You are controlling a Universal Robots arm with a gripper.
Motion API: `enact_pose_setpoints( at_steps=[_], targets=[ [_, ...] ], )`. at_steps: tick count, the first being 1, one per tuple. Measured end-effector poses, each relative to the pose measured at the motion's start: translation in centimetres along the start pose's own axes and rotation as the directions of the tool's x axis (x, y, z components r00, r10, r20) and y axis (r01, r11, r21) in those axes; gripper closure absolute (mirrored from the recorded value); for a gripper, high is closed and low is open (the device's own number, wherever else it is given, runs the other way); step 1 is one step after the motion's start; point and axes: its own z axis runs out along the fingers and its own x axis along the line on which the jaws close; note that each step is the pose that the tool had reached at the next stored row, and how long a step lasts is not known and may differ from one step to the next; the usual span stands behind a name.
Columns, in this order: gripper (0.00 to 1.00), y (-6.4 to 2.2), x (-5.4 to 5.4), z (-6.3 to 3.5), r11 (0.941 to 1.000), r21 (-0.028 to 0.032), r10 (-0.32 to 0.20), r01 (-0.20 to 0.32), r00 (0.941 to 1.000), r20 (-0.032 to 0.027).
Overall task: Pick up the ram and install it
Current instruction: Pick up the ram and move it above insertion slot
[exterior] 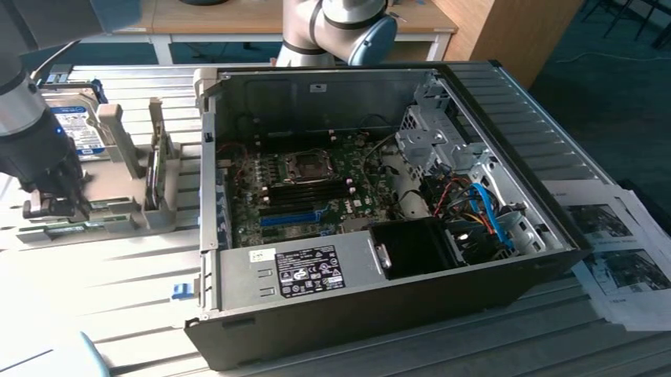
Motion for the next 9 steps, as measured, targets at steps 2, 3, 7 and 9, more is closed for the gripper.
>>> enact_pose_setpoints(
  at_steps=[2, 3, 7, 9],
  targets=[
    [0.75, 0.00, 0.04, 0.00, 1.0000, 0.0001, 0.000, 0.000, 1.0000, 0.0000],
    [0.75, 0.00, 0.04, 0.00, 1.0000, 0.0001, 0.000, 0.000, 1.0000, 0.0000],
    [0.75, 0.00, 0.06, 0.01, 1.0000, 0.0000, 0.000, 0.000, 1.0000, 0.0000],
    [0.75, 0.00, 0.07, 0.11, 1.0000, 0.0001, 0.000, 0.000, 1.0000, 0.0000]
  ],
)
